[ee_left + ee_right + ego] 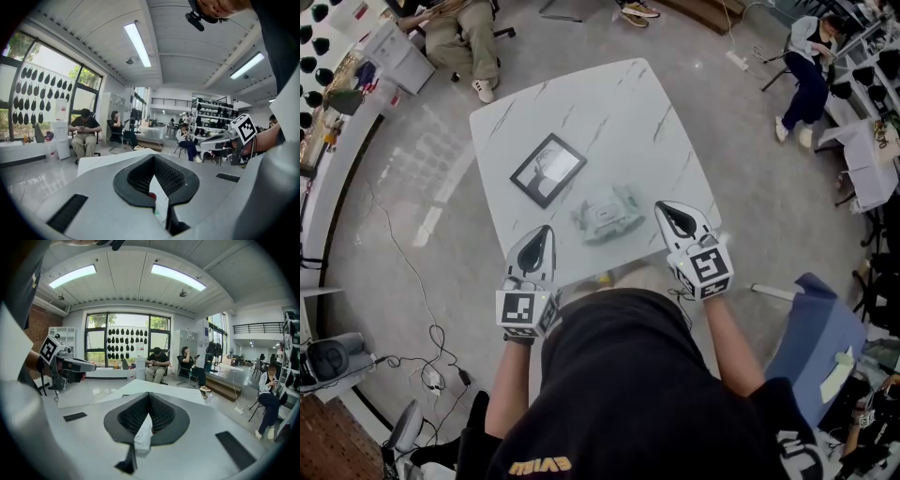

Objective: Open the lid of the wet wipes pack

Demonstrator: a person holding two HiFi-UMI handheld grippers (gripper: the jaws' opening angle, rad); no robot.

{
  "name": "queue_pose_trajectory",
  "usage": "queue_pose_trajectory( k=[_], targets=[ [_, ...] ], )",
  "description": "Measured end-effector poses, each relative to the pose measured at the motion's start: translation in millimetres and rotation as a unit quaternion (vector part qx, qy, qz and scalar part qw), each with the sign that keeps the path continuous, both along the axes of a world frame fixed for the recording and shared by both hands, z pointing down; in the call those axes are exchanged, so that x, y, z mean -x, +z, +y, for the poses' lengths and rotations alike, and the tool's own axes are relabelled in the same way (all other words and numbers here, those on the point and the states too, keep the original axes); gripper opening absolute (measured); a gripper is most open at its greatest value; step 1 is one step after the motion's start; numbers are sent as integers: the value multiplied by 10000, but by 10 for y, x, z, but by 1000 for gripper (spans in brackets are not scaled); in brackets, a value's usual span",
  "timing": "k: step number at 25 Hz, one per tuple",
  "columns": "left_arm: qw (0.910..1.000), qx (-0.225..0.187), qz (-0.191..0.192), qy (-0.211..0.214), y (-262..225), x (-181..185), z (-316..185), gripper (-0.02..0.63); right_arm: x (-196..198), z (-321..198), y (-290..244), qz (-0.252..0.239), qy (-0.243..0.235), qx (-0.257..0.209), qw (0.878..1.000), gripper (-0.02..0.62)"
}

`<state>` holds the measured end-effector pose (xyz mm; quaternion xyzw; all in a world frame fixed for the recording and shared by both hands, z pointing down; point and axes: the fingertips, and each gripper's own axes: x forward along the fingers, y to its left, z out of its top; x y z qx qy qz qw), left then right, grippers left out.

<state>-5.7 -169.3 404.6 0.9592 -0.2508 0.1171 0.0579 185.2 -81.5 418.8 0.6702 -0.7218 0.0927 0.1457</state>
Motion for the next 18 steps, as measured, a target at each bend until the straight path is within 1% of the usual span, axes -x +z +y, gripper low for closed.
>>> queue_pose_trajectory(
  k=[7,12,18],
  targets=[
    [10000,40,7,-15,-9,-17,12,17,18,-6,7,122,-85,64,9999,2],
    [9999,1,-110,0,55,-1,33,17,16,24,11,153,-72,87,9998,1],
    [9999,67,-159,-3,131,4,81,17,13,61,-32,188,-103,100,9997,2]
  ],
)
